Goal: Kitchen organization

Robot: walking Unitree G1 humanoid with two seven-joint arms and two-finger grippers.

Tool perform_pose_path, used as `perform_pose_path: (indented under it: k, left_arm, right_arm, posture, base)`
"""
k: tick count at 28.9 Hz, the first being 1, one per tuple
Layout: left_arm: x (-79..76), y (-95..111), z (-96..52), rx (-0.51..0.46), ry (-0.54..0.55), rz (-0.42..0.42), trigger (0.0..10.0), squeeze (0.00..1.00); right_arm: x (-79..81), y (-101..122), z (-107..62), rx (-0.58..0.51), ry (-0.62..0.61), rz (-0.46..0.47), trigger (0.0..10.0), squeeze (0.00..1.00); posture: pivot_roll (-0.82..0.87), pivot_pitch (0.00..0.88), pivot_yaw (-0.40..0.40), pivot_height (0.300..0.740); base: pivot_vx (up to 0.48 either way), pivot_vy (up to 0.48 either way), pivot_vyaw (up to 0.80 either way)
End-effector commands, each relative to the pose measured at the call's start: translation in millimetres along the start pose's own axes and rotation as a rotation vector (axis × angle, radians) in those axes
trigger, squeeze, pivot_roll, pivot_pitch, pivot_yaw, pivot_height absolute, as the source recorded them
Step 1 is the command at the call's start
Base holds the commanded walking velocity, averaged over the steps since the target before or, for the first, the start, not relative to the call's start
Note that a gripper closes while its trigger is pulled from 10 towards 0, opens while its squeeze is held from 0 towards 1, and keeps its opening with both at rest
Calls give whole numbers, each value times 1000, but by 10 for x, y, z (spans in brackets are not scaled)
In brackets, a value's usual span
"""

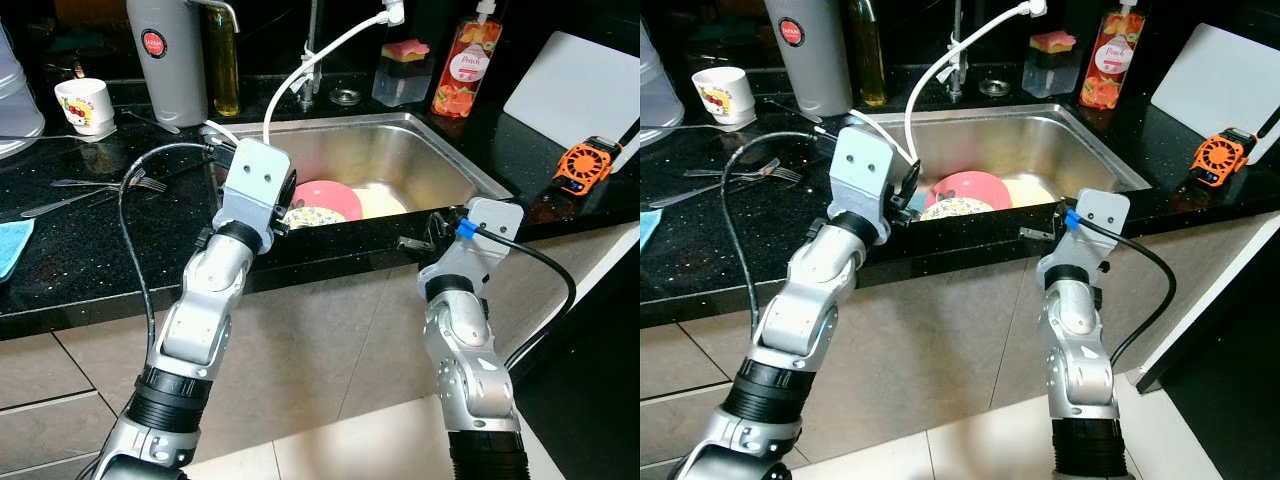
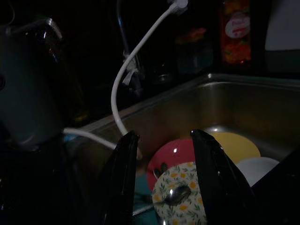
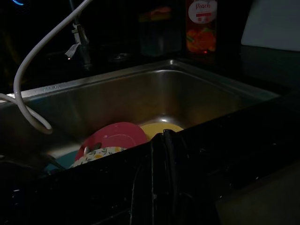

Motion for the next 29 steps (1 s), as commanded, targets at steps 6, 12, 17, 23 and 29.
perform_pose_path:
  k: [6, 12, 17, 23, 29]
  left_arm:
    - [75, -145, -47, 76, 49, -67, 10000, 0]
    - [82, -124, -48, 59, 45, -39, 10000, 0]
    - [94, -96, -6, 53, 67, -31, 10000, 0]
    - [205, -192, -11, 104, 114, 27, 10000, 0]
    - [298, -309, -20, 170, 163, 37, 10000, 0]
  right_arm:
    - [-8, 70, 38, -18, 3, -11, 10000, 0]
    - [54, 14, -9, -3, 13, -2, 10000, 0]
    - [72, 14, -11, 1, 29, -6, 10000, 0]
    - [65, 29, 40, -5, 26, -5, 10000, 0]
    - [92, 56, 52, -15, 31, 0, 10000, 0]
  posture:
    - [156, 0, -37, 740]
    - [143, 0, -43, 740]
    - [150, 0, -42, 740]
    - [155, 0, -47, 740]
    - [153, 0, -45, 740]
  base:
    - [0, 0, 0]
    - [0, 0, 0]
    - [0, 0, 0]
    - [0, 0, 0]
    - [0, 0, 0]
Point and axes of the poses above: a point about 5 cm out from each wrist's last joint towards the gripper, its own z axis pointing out of the wrist towards the gripper, its own y axis along the axis of the wrist's last joint, x = y × z, the point moved 4 cm from there along z, pointing out of the wrist towards the gripper
